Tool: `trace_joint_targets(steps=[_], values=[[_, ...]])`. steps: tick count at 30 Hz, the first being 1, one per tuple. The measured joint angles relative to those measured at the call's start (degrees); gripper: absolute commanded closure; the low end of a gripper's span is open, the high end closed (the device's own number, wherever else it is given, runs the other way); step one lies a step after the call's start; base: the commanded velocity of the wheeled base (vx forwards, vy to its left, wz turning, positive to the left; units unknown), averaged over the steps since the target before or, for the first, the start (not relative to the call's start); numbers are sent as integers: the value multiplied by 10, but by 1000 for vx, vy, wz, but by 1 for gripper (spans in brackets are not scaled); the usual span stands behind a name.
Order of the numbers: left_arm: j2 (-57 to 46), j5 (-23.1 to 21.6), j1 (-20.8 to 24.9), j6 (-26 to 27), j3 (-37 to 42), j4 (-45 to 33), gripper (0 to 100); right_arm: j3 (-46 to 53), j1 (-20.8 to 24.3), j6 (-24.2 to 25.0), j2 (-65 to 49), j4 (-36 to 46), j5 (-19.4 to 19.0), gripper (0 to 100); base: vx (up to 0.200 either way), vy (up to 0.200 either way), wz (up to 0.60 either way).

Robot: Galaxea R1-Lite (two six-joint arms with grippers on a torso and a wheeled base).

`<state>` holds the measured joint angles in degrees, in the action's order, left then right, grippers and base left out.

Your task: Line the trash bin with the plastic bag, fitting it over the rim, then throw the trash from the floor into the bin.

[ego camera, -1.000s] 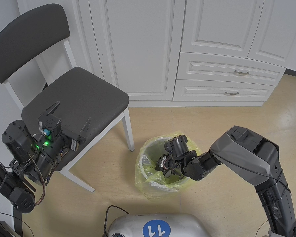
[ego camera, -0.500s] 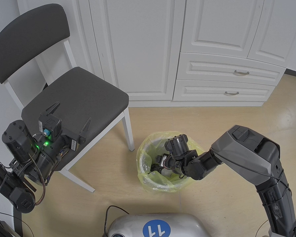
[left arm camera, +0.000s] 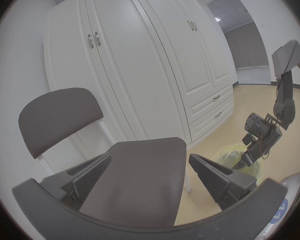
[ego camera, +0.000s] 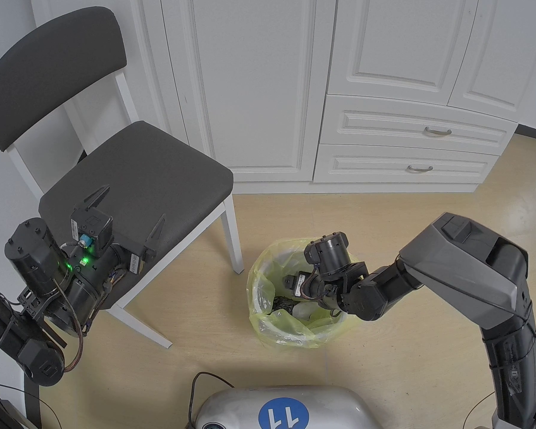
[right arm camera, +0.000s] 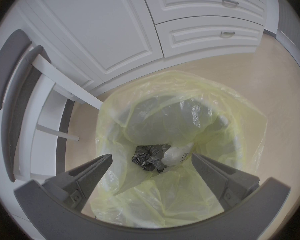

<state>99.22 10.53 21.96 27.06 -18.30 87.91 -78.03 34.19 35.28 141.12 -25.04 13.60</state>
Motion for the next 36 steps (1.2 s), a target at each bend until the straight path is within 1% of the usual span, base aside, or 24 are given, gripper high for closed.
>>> trace_joint_targets(steps=[2, 7, 13, 19, 24, 29, 32, 36], values=[[1, 0, 0, 0, 0, 0, 0, 9, -3, -12, -15, -1, 0, 0, 0, 0, 0], [5, 0, 1, 0, 1, 0, 0, 40, -22, -70, -50, -3, -3, 0, 0, 0, 0], [19, 0, 4, -1, 1, 0, 0, 75, -64, -145, -78, -7, -9, 0, 0, 0, 0], [29, 0, 7, -1, 1, 0, 0, 112, -107, -218, -98, -8, -32, 0, 0, 0, 0], [31, 0, 9, -1, 2, 0, 0, 144, -140, -293, -102, -16, -49, 0, 0, 0, 0], [32, 0, 9, -1, 2, 0, 0, 159, -163, -332, -80, -48, -58, 0, 0, 0, 0], [33, 1, 9, -1, 2, 1, 0, 160, -177, -349, -56, -78, -60, 0, 0, 0, 0], [33, 0, 9, -1, 2, 1, 0, 153, -198, -360, -31, -89, -61, 0, 0, 0, 0]])
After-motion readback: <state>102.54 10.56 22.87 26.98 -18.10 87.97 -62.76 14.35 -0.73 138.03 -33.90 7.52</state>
